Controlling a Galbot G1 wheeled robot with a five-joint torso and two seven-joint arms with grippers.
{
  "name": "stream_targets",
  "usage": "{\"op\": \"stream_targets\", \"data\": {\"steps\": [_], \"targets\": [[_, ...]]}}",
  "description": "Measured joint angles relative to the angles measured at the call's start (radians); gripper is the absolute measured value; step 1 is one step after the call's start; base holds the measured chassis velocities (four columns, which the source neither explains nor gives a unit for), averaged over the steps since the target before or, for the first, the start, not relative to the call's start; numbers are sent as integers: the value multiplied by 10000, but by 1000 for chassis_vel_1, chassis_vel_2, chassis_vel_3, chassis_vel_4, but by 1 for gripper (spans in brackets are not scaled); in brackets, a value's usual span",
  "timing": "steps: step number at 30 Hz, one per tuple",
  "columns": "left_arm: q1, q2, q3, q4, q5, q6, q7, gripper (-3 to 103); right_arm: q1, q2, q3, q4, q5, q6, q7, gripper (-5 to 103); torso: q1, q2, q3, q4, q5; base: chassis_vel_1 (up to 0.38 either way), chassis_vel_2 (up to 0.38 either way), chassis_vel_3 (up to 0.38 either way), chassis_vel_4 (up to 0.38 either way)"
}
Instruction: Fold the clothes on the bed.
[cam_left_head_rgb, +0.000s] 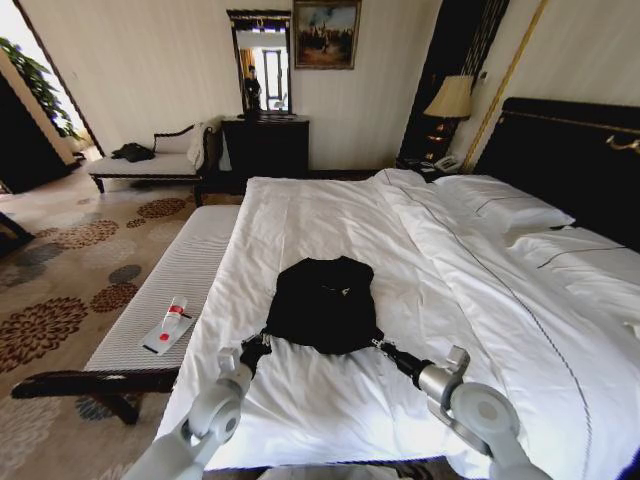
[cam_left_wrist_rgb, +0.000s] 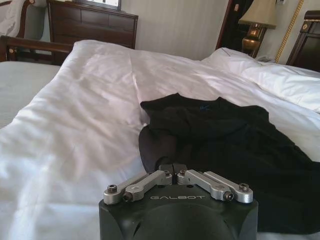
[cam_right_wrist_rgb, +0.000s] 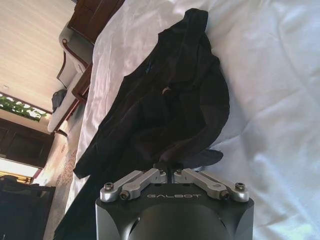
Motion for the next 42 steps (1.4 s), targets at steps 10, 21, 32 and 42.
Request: {"op": "stream_targets", "data": {"steps": [10,21,32,42], "targets": [[1430,169,-1076,-1541,649,149,11,0,-153,-99,126,258,26,-84,88,2,0,-2,0,-2,0,0,0,0,0],[4186,662,-2150,-2933,915,563,-145,0,-1237,-496,342,1103,162,-735,894,2,-1,-1,0,-1,1,0,0,0,0],[4627,769,-1530,-3052,1357,1098,-462,0,-1323,-1247,522,842,-609,-809,1323,2,2,-2,1,0,2,0,0,0,0],[5003,1400,-896,-3226,1586,1936,-483,0,-1896,-1534,498,835,-1544,-806,1325,2,1,-2,1,-3,1,0,0,0,0]]}}
